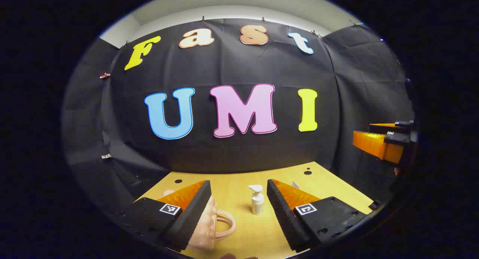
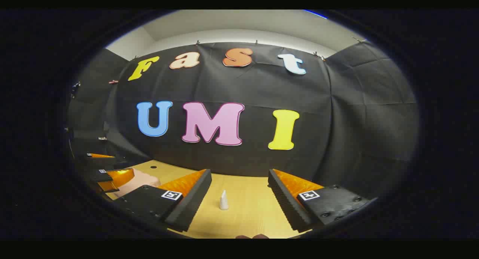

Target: First open the suitcase, pack the skin care products into it, and then close the suitcase.

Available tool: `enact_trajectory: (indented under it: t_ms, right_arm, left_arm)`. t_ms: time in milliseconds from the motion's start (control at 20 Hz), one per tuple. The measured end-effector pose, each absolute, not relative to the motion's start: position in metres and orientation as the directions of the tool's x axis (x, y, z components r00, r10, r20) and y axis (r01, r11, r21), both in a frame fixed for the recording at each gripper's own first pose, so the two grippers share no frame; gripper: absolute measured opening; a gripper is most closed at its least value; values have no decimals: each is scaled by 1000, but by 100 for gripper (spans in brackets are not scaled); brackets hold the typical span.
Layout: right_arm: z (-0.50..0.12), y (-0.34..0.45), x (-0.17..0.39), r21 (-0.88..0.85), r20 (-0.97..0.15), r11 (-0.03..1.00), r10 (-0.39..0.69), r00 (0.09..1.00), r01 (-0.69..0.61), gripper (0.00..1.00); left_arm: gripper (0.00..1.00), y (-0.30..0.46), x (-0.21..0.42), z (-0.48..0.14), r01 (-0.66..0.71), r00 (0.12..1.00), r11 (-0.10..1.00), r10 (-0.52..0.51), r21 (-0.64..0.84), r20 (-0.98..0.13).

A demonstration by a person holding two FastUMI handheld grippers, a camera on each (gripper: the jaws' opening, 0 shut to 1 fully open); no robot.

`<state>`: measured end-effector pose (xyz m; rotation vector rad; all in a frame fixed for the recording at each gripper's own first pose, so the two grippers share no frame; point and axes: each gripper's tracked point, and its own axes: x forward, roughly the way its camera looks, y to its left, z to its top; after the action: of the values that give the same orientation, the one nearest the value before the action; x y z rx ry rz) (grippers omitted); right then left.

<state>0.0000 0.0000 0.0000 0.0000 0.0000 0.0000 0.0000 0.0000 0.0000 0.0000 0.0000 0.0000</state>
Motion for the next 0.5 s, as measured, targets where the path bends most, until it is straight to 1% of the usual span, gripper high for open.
enact_trajectory:
  t_ms: [100, 150, 200, 250, 300, 400, 500]
  right_arm:
    - [-14, -3, 0, -21, -46, 1000, -4, 999, 3, 96]
    - [-13, -3, -1, -26, -40, 1000, -6, 999, 4, 97]
    - [-8, -2, -1, -31, -26, 999, -11, 1000, 10, 99]
    - [-8, -3, -1, -33, -34, 999, -31, 999, 30, 96]
    - [-9, 1, -3, -26, -52, 999, -35, 998, 34, 96]
    - [4, 7, 1, -23, -2, 999, -45, 999, 45, 97]
    - [2, 16, 10, -42, -21, 998, -43, 999, 42, 96]
  left_arm:
    - [95, -7, 2, -13, 10, 999, 1000, -11, -4, -41]
    - [95, -11, 4, -19, 26, 998, 1000, -26, -15, -55]
    - [95, -14, 6, -20, 41, 997, 999, -43, -24, -60]
    - [94, -15, 9, -23, 50, 996, 998, -51, -25, -73]
    - [94, -14, 11, -27, 58, 995, 998, -60, -28, -84]
    - [95, -10, 15, -24, 76, 994, 996, -79, -37, -72]
    - [94, -4, 21, -28, 73, 994, 997, -75, -29, -82]
